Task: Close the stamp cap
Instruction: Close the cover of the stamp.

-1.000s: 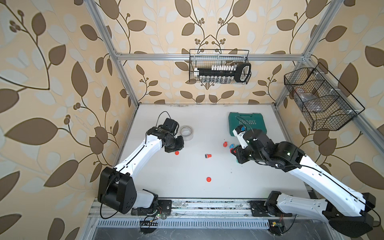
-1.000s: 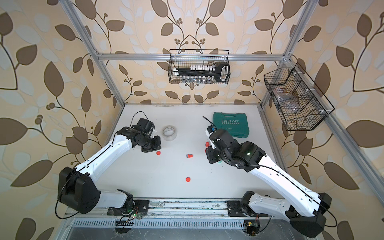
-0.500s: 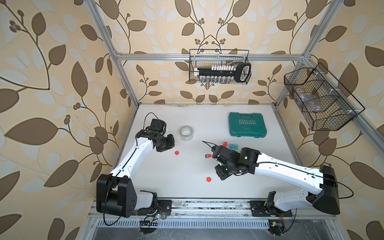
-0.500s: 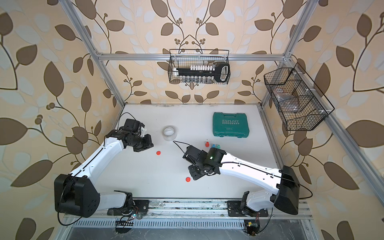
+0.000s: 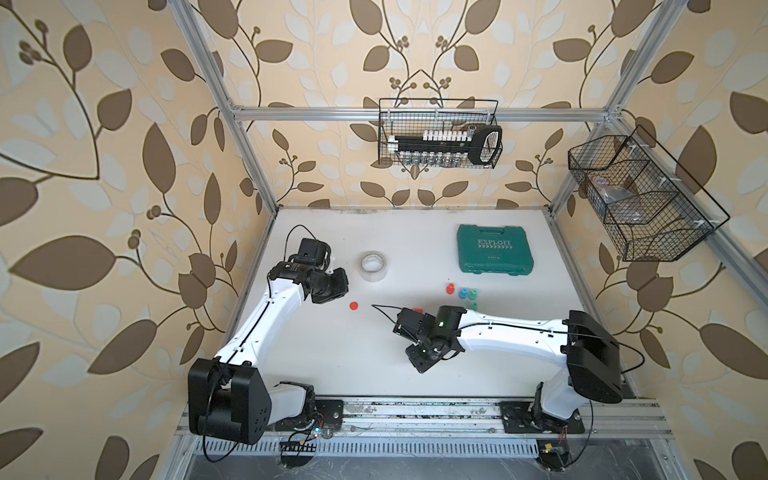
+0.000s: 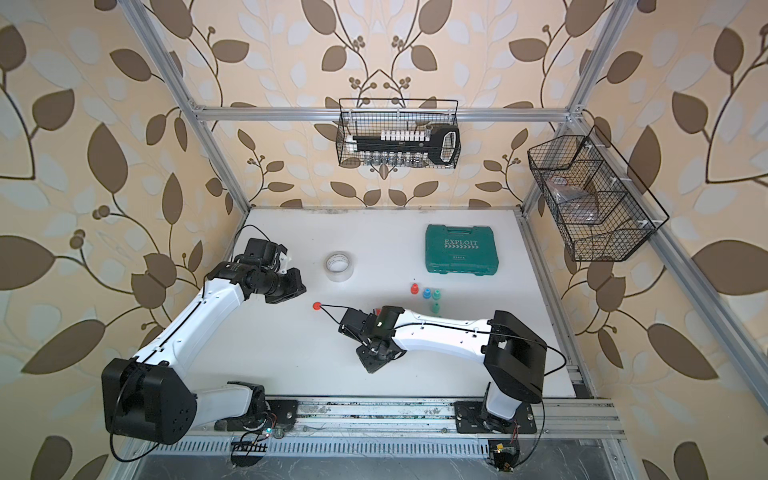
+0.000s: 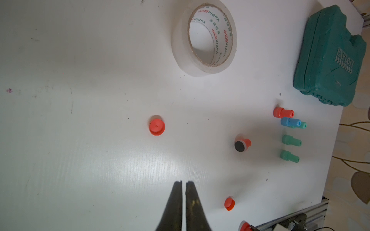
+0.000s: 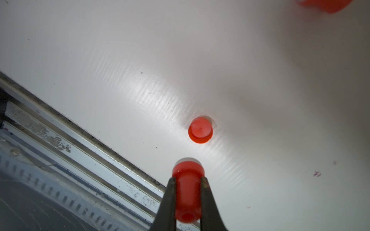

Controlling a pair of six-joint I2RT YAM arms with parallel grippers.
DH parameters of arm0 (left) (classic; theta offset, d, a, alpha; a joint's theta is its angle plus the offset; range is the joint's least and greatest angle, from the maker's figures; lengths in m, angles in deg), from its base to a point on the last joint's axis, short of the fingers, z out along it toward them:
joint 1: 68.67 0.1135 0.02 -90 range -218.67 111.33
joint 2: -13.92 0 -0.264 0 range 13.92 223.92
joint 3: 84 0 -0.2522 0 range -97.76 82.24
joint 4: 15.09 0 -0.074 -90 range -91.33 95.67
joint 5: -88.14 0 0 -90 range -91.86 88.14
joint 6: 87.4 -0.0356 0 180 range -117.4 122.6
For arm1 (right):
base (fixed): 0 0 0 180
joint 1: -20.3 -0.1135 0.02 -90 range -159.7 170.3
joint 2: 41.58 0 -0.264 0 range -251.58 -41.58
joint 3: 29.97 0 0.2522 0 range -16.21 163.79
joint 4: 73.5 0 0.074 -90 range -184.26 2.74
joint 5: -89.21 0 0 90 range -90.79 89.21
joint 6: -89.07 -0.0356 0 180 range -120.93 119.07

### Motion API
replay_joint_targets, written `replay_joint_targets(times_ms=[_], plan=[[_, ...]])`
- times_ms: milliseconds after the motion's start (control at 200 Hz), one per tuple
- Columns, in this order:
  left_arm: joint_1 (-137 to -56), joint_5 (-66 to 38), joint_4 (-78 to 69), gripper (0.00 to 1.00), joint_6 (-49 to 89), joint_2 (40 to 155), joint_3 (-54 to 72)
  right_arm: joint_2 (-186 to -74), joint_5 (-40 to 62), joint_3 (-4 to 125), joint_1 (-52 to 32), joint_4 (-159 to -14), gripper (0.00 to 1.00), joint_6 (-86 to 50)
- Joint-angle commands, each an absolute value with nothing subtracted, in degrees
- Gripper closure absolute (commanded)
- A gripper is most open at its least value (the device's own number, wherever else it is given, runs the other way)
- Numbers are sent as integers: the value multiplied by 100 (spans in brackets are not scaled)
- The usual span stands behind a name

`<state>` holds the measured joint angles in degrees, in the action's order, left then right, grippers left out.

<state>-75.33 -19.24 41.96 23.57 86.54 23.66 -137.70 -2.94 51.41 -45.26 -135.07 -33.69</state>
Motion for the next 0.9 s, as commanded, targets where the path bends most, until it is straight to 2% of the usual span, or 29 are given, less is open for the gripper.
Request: replay_joint_targets(times_ms=[0, 895], plan=[[-7473, -1865, 4165, 91, 2240, 8530, 2406, -13972, -565, 5434, -4603, -13647, 100, -3244], [-7478, -1900, 4191, 92, 2180, 8555, 2381, -14550, -659, 5432, -4474, -13411, 100, -3053]])
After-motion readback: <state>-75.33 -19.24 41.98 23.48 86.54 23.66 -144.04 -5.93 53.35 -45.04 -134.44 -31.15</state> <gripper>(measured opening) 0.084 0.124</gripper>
